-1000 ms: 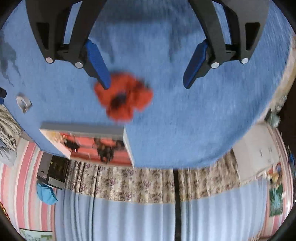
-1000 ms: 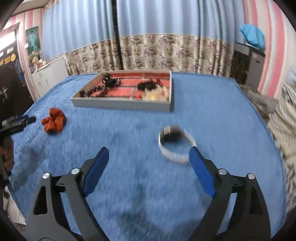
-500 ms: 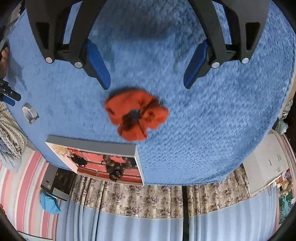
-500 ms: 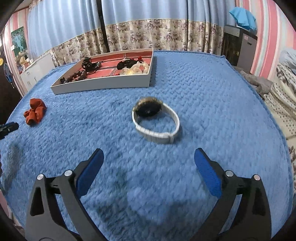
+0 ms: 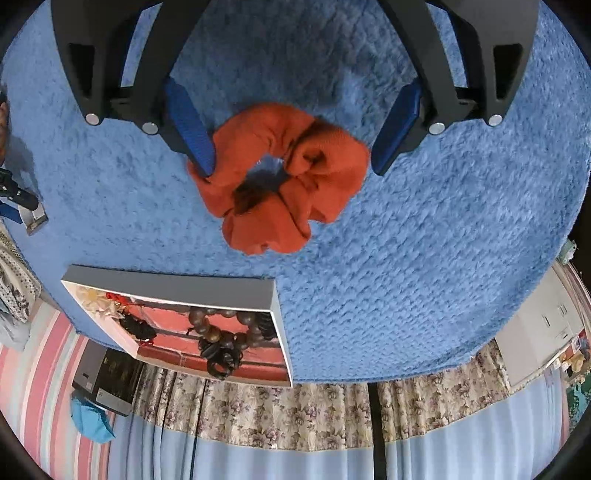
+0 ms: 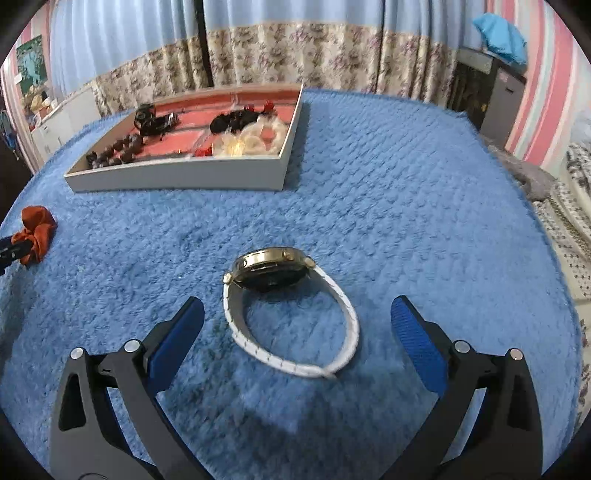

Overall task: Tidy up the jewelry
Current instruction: 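Grasp the orange scrunchie with the left tool while the right tool grasps the white-band watch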

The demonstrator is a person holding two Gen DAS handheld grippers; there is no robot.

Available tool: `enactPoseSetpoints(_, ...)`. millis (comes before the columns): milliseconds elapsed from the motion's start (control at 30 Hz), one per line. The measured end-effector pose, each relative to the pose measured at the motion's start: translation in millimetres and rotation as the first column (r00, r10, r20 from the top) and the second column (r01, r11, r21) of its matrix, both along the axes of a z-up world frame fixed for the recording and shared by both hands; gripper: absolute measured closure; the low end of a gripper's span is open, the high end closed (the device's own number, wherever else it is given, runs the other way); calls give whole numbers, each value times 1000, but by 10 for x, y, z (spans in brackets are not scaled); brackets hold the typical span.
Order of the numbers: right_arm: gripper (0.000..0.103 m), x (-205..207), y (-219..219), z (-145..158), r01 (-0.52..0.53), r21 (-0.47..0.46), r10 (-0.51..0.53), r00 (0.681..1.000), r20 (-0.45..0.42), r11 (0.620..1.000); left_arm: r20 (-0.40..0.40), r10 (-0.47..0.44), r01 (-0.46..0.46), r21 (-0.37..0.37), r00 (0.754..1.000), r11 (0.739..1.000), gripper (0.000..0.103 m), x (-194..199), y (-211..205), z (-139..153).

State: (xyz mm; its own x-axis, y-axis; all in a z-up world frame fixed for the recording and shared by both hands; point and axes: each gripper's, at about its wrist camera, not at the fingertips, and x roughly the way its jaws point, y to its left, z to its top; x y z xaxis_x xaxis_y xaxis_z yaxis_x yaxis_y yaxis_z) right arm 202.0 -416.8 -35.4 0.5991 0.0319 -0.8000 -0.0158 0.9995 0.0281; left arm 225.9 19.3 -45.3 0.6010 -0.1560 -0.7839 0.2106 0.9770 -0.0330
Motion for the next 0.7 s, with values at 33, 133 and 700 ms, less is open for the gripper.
enactPoseSetpoints(33, 5, 8, 6, -15, -3, 0, 3, 1000, -5, 1000, -5, 1, -1, -12, 1000, 1000, 19, 26, 1, -10)
enactPoseSetpoints(133, 26, -20, -17, -36, 0, 8, 0, 1000, -6, 1000, -2, 12, -12, -43, 1000, 999, 19, 59, 30, -25)
enactPoseSetpoints(700, 66, -84, 52, 2, -30, 7, 30, 999, 17, 1000, 42, -72, 75, -81, 997, 994, 83, -38, -19, -63)
